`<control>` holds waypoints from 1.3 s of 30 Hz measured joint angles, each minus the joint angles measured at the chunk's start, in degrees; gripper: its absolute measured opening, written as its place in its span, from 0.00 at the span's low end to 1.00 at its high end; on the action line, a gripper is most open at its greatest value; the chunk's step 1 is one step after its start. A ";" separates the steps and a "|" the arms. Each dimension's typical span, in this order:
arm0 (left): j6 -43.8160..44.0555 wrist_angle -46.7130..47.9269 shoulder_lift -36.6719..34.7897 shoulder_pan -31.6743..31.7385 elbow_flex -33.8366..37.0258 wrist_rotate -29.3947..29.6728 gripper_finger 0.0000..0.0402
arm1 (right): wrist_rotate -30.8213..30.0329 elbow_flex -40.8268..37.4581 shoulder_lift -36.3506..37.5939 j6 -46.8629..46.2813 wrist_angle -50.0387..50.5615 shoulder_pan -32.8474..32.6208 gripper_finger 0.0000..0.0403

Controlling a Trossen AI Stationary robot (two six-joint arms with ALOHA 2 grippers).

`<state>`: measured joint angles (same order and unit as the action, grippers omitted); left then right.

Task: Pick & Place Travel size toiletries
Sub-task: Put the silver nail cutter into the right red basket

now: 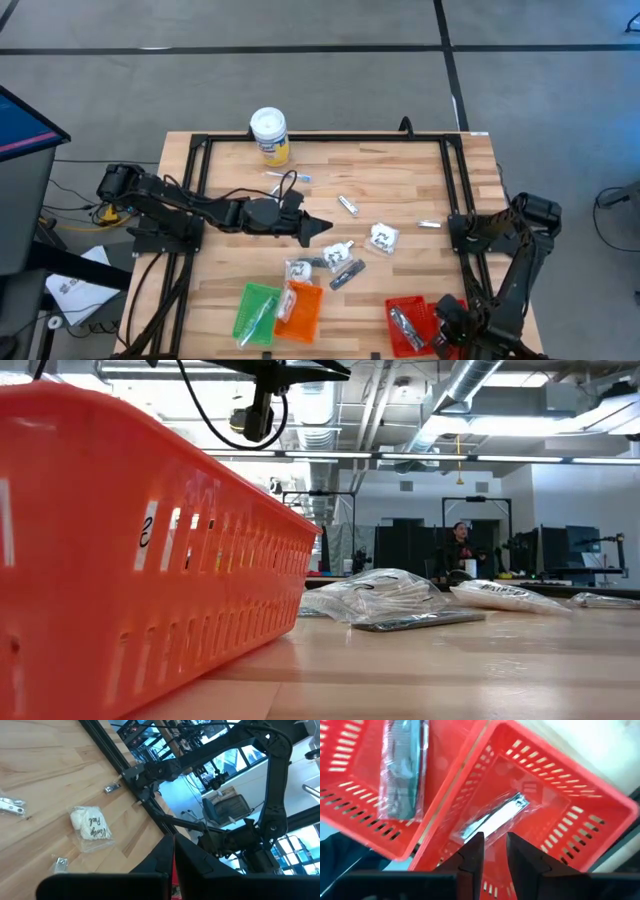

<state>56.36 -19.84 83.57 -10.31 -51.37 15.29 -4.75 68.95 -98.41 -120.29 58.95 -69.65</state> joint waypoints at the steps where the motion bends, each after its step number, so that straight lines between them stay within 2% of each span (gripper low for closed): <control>1: -0.04 -0.02 0.00 0.00 0.00 0.01 0.02 | -0.03 0.00 0.01 0.04 0.12 -0.02 0.20; 13: -0.14 -0.50 0.00 0.02 0.00 0.22 0.02 | 0.42 0.00 5.87 3.21 2.11 2.33 0.22; 18: -0.15 -0.72 0.00 0.03 0.00 0.20 0.02 | -0.14 0.00 9.47 9.71 4.37 5.64 0.22; 22: -0.17 -0.96 0.00 0.04 0.00 -0.49 0.02 | -2.85 0.00 11.65 17.22 6.07 8.81 0.22; 26: -0.83 -1.01 0.00 0.10 0.00 -0.88 0.02 | -4.69 0.00 13.17 27.83 8.55 13.73 0.22; 31: -3.27 -1.01 0.00 1.39 0.00 -4.25 0.02 | -4.76 0.00 13.44 40.09 14.76 20.90 0.21; 39: -7.79 -1.00 0.00 6.51 0.00 -14.28 0.02 | -4.24 -0.02 13.72 52.19 20.57 34.25 0.19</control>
<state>48.56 -20.84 83.57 -3.80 -51.37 1.01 -8.99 68.93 -84.69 -68.10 79.53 -35.40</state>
